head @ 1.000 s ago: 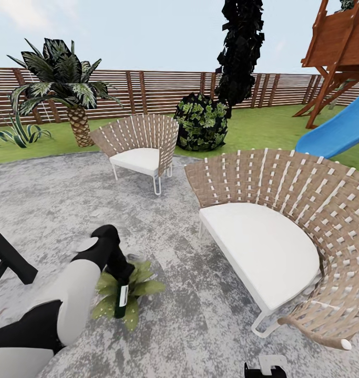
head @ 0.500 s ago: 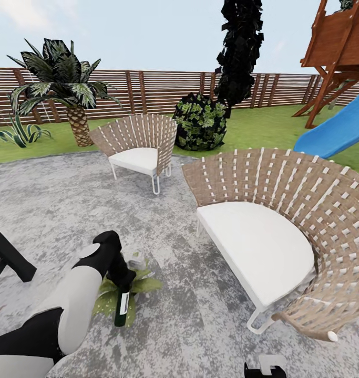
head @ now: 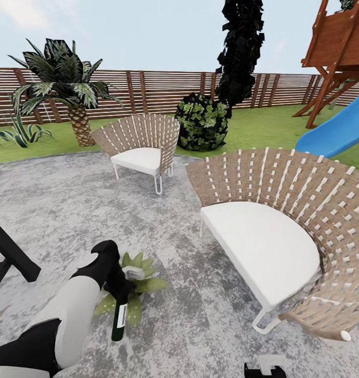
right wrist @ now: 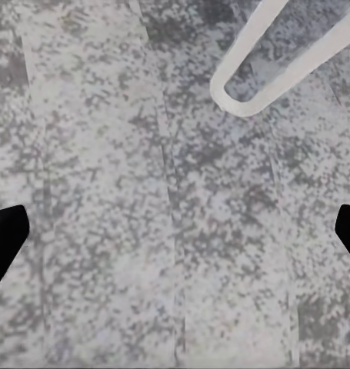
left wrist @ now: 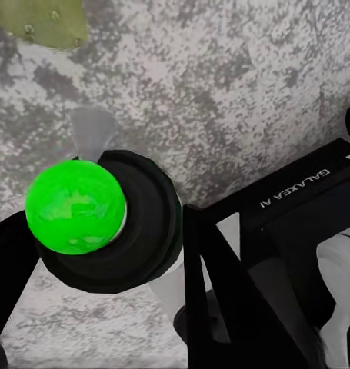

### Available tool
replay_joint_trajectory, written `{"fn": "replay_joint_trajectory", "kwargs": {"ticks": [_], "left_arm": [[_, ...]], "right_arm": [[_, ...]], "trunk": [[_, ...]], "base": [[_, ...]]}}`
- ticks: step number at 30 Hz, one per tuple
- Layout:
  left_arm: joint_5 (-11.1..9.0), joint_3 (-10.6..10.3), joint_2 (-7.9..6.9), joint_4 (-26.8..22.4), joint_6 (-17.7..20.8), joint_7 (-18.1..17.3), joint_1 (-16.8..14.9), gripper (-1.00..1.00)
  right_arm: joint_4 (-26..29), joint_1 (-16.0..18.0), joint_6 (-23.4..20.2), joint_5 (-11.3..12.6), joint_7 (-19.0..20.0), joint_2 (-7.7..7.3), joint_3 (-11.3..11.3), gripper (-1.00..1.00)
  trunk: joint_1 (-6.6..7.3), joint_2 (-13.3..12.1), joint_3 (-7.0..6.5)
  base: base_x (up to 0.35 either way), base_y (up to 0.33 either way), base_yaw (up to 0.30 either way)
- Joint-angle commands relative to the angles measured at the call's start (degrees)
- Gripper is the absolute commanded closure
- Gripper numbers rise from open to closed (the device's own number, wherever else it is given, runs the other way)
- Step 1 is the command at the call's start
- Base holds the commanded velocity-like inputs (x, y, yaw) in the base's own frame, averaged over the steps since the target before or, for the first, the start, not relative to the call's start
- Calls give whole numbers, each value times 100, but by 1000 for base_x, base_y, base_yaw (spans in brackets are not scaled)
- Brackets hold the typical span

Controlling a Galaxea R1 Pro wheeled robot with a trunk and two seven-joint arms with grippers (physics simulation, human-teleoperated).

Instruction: Pick up the pesticide atomizer in the garden and spray insectifuge to fully cover both potted plants in the garden.

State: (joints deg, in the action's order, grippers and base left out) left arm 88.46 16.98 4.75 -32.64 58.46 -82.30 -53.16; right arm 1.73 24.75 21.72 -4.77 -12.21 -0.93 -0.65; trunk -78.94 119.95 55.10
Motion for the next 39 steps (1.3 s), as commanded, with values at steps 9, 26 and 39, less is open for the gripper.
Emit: {"fn": "replay_joint_trajectory", "kwargs": {"ticks": [9, 26, 39], "left_arm": [[58, 43, 4, -14, 60, -50, -4, 100], [-567, 42, -717, -21, -168, 12, 345, 100], [-2145, 293, -784, -21, -1557, 1247, 991, 100]], "right_arm": [[-6, 4, 1, -51, -44, 1, -5, -100], [-6, 4, -1, -51, -44, -2, -5, -100], [-6, 4, -1, -51, -41, 3, -5, -100]], "trunk": [[1, 2, 5], [1, 2, 5], [1, 2, 5]], "base": [[-61, 291, 0], [-270, 197, 0], [-27, 34, 0]]}}
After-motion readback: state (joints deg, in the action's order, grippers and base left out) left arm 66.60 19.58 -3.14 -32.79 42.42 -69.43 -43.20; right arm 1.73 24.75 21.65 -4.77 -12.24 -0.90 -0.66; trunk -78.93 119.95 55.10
